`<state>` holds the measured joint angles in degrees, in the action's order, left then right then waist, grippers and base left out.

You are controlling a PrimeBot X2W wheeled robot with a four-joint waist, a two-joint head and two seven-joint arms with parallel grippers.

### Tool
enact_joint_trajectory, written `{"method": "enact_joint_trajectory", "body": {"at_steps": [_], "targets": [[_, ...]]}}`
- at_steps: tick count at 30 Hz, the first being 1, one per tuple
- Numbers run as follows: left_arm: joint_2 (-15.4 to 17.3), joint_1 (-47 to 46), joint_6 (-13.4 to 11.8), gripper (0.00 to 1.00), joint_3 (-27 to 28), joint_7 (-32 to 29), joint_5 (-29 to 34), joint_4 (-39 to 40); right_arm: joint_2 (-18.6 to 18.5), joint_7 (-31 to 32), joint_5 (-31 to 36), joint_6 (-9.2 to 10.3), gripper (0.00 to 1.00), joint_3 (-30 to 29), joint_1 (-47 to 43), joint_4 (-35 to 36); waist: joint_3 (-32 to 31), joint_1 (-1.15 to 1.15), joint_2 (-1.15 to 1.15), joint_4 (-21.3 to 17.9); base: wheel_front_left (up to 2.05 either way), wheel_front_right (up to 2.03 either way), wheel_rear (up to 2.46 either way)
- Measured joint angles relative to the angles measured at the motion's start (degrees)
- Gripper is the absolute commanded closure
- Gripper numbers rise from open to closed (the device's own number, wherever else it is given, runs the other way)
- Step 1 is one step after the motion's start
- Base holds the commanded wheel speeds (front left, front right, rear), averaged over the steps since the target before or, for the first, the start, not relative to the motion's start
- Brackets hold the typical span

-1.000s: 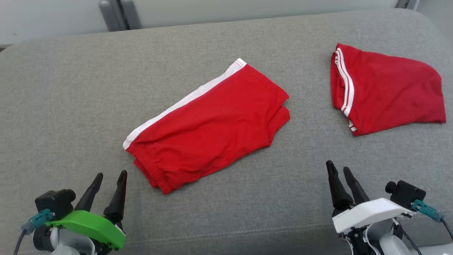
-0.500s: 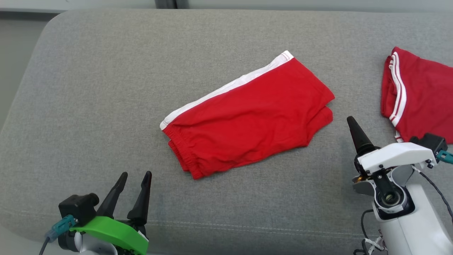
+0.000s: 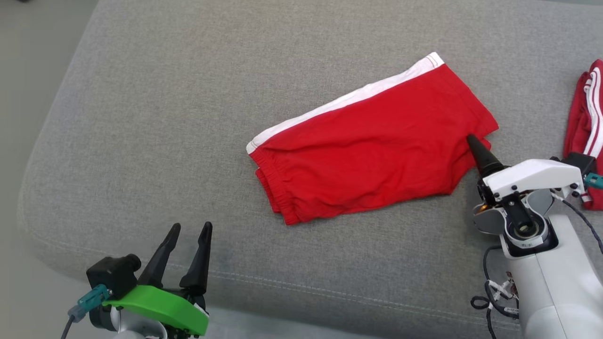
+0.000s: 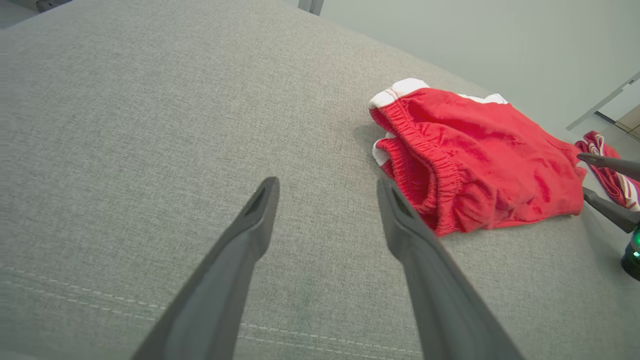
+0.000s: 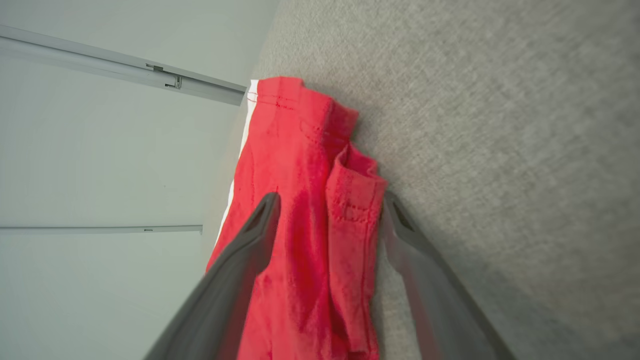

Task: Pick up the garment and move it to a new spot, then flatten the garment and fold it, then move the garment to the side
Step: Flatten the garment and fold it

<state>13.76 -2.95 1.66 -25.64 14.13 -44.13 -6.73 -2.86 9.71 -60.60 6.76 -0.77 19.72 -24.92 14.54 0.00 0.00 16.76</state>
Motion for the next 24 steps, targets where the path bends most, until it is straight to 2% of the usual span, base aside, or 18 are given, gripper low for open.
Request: {"method": "enact_joint_trajectory", "body": {"at_steps": [12, 13, 14, 15, 24], "targets": [[-0.90, 0.11, -0.15, 0.00, 0.97, 0.07, 0.04, 0.32, -0.40, -1.15, 0.11, 0.34, 0.00, -0.26, 4.63, -4.02, 0.97, 0.00, 0.00, 1.25, 0.00, 0.00, 0.00], [-0.96, 0.12, -0.15, 0.00, 0.99, 0.07, 0.05, 0.35, -0.40, -1.47, 0.21, 0.34, 0.19, -0.26, 4.90, -4.35, 1.03, 0.00, 0.00, 1.29, 0.00, 0.00, 0.00], [-1.05, 0.12, -0.15, 0.00, 1.02, 0.08, 0.05, 0.37, -0.44, -1.66, 0.23, 0.34, 0.65, -0.27, 5.16, -4.68, 1.09, 0.00, 0.00, 1.33, 0.00, 0.00, 0.00], [-1.14, 0.12, -0.15, 0.00, 1.05, 0.10, 0.05, 0.40, -0.52, -1.71, 0.32, 0.34, 0.98, -0.26, 5.55, -5.06, 1.14, 0.00, 0.00, 1.38, 0.00, 0.00, 0.00], [-2.10, 0.16, -0.15, 0.00, 1.54, 0.11, 0.13, 0.42, -0.76, -2.70, 1.29, 0.41, 1.00, 0.67, 7.16, -7.32, 1.52, 0.00, 0.00, 1.71, 0.00, 0.00, 0.00]]}}
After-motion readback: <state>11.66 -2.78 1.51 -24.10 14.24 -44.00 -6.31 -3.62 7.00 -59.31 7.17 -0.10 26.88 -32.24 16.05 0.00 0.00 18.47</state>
